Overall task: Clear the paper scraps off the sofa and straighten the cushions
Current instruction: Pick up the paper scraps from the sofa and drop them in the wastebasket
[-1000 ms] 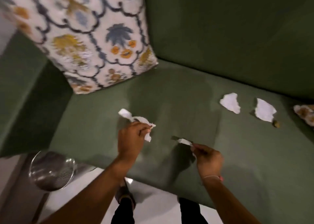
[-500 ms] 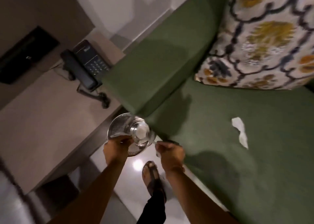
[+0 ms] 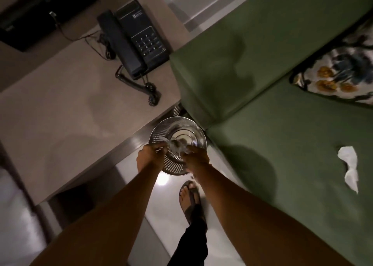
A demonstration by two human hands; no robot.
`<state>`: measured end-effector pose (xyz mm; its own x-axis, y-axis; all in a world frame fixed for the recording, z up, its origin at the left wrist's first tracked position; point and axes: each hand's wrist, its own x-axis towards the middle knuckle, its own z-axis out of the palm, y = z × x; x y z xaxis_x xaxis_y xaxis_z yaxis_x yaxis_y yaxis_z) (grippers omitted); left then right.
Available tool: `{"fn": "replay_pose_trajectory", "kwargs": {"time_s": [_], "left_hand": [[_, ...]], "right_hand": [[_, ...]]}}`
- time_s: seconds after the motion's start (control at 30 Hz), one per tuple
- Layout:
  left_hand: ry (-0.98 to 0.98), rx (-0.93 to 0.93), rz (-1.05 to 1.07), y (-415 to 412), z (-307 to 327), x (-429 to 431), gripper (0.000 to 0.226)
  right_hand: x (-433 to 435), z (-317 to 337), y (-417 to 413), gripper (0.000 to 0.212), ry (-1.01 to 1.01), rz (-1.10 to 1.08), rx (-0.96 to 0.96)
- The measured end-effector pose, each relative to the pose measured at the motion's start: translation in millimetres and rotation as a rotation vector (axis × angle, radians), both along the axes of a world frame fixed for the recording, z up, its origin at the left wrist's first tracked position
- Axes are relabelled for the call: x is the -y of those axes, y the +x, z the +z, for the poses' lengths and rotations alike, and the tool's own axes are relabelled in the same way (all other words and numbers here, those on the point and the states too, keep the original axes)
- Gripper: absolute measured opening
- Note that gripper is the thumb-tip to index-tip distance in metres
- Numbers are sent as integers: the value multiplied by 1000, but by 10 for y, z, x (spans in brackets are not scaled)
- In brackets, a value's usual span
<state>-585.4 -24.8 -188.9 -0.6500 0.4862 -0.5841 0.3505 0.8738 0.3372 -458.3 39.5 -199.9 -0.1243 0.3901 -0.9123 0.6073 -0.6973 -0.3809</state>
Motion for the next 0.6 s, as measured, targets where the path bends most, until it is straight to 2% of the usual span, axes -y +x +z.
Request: {"fn": "replay_pose_trajectory", "kwargs": {"time_s": [0.13,0.3,0.37,0.47,0.6], "left_hand": [[1,-59,-89,65,265,-14,23],[64,-118,-292,461,876,-138,27],[104,-110,-383,726,1153,-289,22],[89,-116,-508,1208,1527,-536,22],[181,-33,-561,2033,1779,-812,24]], "right_hand": [[-22,351,126,42,142,144,83],[28,924,714,38,99,-125,-46],[17,1120,1086,32,138,-159,-54],[-21,1323,1686,30,186,-345,-92],[-99,1463,2691,26,253,-386,-19]]}}
